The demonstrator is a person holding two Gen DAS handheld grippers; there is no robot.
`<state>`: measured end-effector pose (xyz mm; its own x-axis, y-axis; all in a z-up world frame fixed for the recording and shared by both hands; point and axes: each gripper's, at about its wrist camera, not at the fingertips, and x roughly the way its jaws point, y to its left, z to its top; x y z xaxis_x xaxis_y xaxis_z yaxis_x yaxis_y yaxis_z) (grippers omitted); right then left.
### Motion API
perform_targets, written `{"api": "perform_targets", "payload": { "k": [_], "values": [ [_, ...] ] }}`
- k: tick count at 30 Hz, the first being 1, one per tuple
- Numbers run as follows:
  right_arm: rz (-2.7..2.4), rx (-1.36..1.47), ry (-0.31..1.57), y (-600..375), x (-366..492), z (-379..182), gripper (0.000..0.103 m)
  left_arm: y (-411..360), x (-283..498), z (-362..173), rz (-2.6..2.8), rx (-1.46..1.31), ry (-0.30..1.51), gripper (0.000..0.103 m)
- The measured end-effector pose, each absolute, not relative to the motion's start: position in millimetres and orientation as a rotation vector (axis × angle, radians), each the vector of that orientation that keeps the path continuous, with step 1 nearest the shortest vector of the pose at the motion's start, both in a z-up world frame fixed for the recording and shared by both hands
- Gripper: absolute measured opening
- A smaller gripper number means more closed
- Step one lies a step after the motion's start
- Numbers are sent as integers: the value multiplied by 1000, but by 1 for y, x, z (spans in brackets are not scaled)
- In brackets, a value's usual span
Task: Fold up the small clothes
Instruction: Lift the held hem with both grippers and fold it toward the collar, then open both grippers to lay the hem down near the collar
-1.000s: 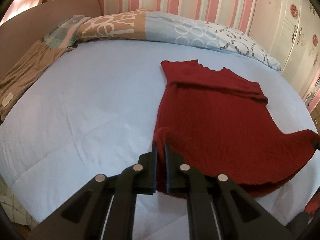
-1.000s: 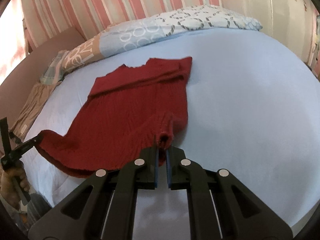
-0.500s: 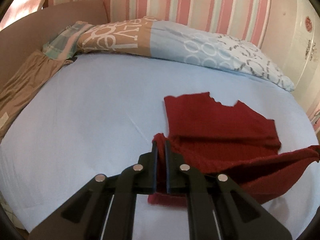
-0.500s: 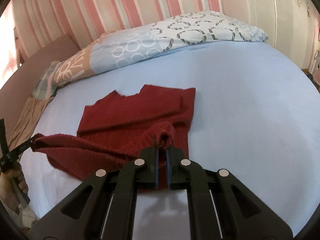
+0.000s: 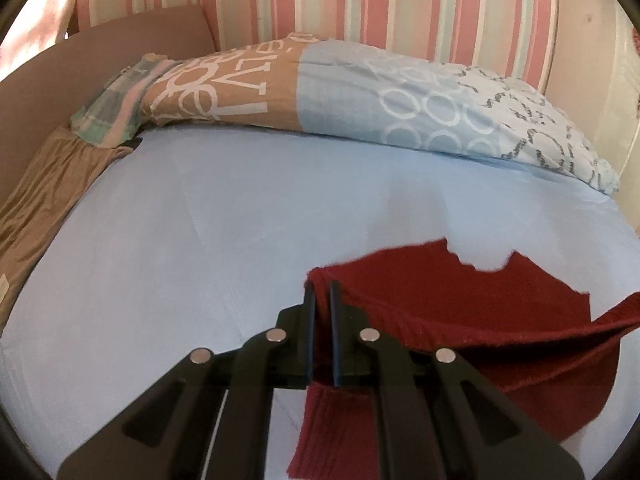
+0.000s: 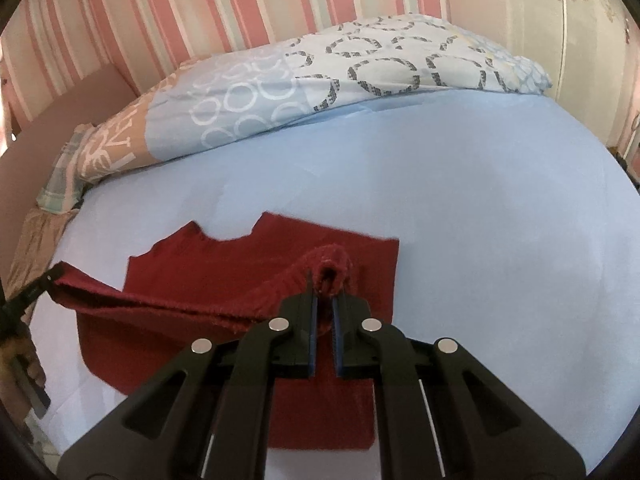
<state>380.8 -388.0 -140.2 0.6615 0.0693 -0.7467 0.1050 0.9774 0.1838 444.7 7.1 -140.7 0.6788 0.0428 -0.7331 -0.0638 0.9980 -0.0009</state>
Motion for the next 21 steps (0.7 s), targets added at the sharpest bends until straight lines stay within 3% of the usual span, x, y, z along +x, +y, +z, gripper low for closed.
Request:
{"api": "perform_targets", "payload": {
  "k": [21],
  "values": [
    [-100,146,945,-395,516,-203,8,-22,584,-207,127,82,891,7]
  ]
}}
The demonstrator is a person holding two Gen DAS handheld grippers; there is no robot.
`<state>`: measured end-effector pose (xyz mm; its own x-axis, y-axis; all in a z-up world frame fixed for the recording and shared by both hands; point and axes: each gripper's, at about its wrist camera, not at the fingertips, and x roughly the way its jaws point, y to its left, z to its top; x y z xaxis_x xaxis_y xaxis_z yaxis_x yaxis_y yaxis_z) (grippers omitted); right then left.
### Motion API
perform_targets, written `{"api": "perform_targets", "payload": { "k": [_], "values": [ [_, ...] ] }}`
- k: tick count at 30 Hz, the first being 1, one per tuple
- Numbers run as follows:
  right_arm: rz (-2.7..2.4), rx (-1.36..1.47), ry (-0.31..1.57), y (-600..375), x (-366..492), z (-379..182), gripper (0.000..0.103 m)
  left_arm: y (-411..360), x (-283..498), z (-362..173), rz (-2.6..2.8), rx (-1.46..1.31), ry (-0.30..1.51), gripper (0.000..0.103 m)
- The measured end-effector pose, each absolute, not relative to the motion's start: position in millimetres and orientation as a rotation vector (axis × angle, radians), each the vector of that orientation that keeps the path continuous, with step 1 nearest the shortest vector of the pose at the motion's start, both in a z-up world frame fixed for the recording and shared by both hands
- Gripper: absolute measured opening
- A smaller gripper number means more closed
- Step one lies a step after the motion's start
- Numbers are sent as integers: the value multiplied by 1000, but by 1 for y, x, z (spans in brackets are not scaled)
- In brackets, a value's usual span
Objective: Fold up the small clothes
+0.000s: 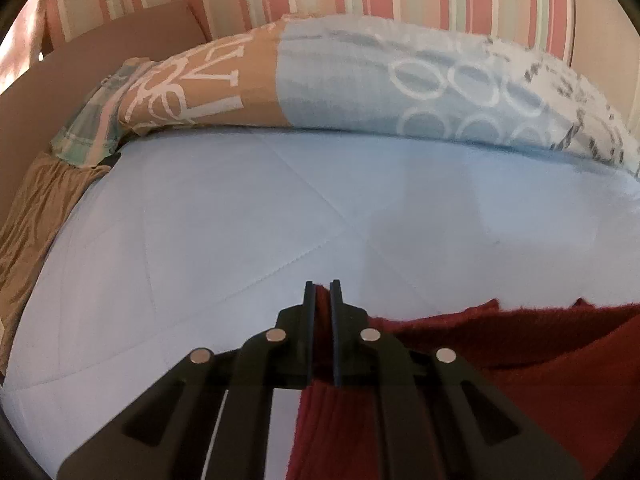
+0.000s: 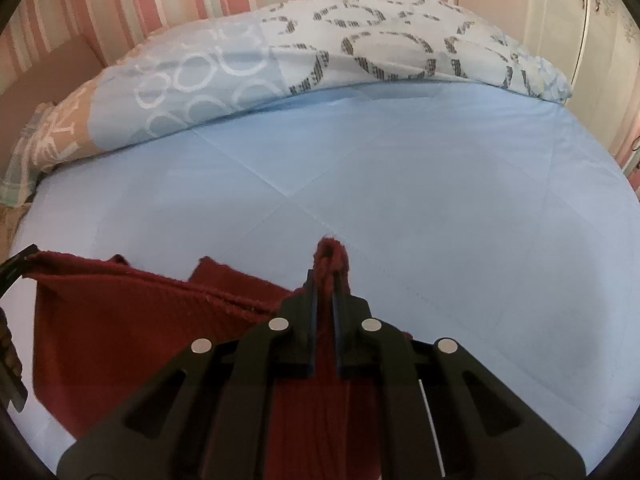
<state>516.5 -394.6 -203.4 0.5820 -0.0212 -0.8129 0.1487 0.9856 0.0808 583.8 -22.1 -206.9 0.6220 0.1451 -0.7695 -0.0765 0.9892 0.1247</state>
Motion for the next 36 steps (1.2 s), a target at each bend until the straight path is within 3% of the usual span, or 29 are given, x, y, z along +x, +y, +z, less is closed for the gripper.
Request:
{"api": "perform_targets", "payload": {
  "k": [3,7,11,15,19,23,33,35,36],
  "values": [
    [-147,156,949,-399,524,-214,12,-22,591,-220,141,104,911,13],
    [-150,134,955,-399,529,-220,14,-14,599,-225,152,113,910,41],
    [-164,99,930,-401,526,-215,14,-4,598,-217,169,109,887,50],
    [-131,125,867,-404,517,-196,18,-4,589,-196,160,109,835,50],
    [26,114,844,-377,510,-186,41,-24,570,-179,49,124,784,50],
    [95,124,919,-351,507,-205,48,-46,555,-190,-38,109,807,50],
    [70,40,1075,-320,527,-259,49,-67,562,-256,-78,131,945,50],
    [48,42,1083,-320,539,-266,50,-58,571,-264,-49,130,962,65],
    [43,40,1088,-319,545,-268,50,-54,574,-267,-39,133,963,65]
  ]
}}
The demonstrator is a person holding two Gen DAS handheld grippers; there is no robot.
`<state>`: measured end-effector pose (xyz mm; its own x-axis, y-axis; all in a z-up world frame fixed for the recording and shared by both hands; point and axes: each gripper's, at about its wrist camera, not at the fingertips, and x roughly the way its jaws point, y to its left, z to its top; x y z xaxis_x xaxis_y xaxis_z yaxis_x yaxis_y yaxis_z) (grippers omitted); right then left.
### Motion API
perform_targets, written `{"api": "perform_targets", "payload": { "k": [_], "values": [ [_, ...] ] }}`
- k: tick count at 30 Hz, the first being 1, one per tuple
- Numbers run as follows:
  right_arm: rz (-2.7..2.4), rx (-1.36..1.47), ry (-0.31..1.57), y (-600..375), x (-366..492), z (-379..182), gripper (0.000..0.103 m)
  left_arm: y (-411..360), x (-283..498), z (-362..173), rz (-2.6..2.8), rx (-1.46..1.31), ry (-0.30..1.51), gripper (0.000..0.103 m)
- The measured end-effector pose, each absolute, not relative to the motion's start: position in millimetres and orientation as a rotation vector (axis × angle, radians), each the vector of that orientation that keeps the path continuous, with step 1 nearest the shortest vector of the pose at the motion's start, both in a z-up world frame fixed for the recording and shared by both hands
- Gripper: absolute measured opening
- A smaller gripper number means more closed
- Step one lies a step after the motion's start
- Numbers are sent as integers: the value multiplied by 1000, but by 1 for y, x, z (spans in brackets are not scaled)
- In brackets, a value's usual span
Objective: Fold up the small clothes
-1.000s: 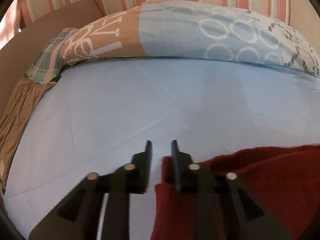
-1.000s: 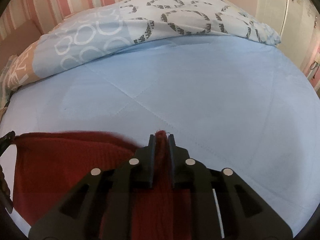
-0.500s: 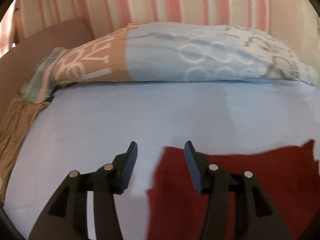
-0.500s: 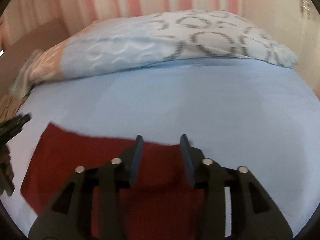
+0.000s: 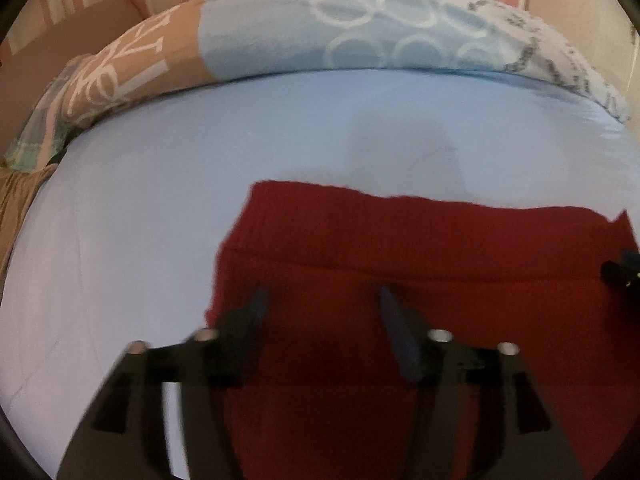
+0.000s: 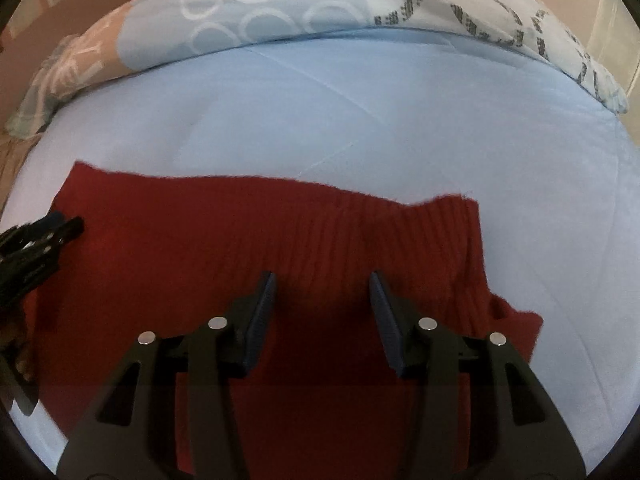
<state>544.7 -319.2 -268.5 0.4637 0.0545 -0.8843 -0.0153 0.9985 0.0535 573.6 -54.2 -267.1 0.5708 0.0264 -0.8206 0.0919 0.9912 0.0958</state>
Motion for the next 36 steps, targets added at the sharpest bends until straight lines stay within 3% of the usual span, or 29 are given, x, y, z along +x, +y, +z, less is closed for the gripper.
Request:
{"api": "perform_targets", "payload": {
  "k": [8,20,27,36],
  "values": [
    [14,79,1102,-318,578,-276,67,-46,586,-280,14,214,957,71],
    [-23,104,917,-390,487,-205,64,-55,521,-226,-99,229,788,70],
    [2,143,954,-425,405,-218,65,-47,457,-206,-132,170,761,70],
    [17,188,988,-400,383,-238,65,-33,405,-212,-110,165,796,70]
  ]
}}
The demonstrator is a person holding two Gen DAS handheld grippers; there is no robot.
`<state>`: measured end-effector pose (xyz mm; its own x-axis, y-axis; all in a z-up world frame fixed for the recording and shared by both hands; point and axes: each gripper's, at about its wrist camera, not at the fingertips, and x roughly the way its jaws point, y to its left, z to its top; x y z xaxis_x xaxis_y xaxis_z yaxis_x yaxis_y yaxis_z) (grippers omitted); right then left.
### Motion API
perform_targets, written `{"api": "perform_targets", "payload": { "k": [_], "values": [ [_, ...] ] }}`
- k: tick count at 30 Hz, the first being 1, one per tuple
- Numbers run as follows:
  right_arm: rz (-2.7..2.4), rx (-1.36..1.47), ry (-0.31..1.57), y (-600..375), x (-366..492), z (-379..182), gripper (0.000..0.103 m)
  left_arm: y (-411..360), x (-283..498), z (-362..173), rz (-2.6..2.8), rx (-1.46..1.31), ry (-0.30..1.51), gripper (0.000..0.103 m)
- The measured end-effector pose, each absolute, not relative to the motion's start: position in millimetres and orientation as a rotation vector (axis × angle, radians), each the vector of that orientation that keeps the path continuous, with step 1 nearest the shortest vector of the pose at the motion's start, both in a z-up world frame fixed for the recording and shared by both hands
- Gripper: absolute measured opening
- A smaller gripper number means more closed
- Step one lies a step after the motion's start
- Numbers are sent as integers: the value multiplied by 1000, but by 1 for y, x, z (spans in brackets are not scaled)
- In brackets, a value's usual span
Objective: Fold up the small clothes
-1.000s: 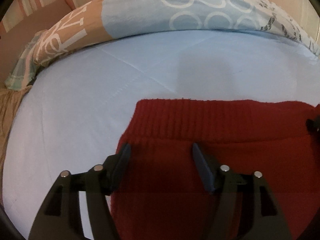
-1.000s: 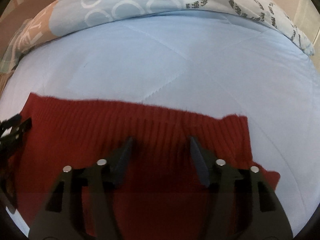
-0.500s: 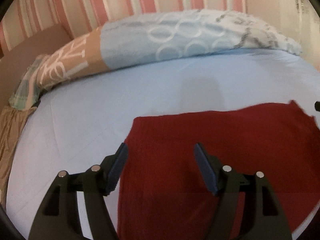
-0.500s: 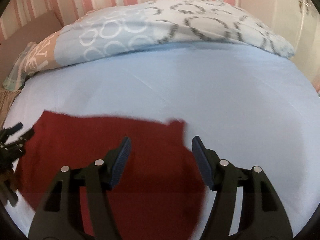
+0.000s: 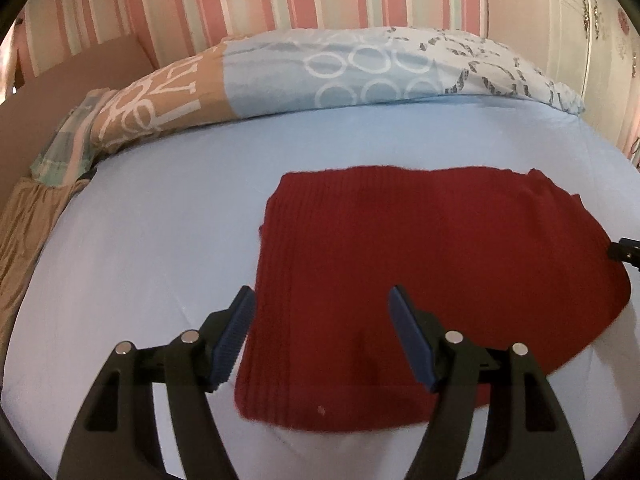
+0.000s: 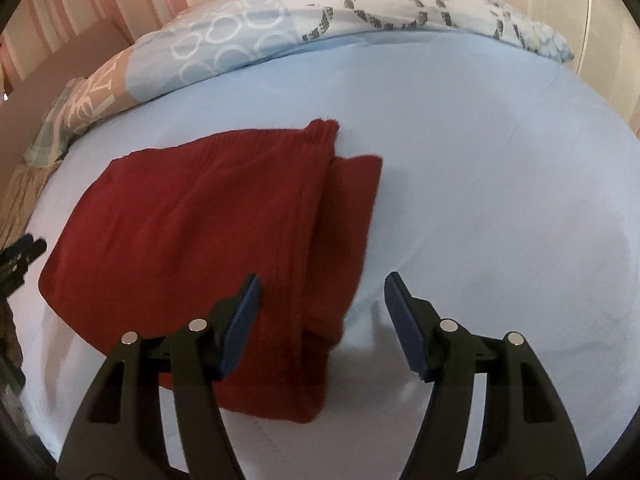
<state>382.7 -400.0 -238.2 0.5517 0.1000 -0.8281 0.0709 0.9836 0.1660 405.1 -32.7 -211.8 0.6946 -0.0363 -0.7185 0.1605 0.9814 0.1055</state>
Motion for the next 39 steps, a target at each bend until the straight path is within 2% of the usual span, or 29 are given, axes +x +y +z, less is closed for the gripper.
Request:
{"api": "perform_targets", "payload": {
  "k": [16,18,20,23,29,39],
  "values": [
    [-11,306,1074,-392,397,-272,64,-11,394,-206,-68,64,795,76],
    [-15,297,1073,-389,398,-272,57,-10,397,-207,-63,61,798,76],
    [-4,265,1069,-384,399,-270,39,-8,400,-210,-58,61,803,76],
    [-1,234,1059,-378,400,-265,27,-7,407,-215,-48,68,811,76],
    [-4,240,1026,-385,392,-255,22,-2,417,-223,-24,67,832,76],
    [-80,266,990,-439,355,-234,21,-5,414,-223,-42,76,827,76]
  ]
}}
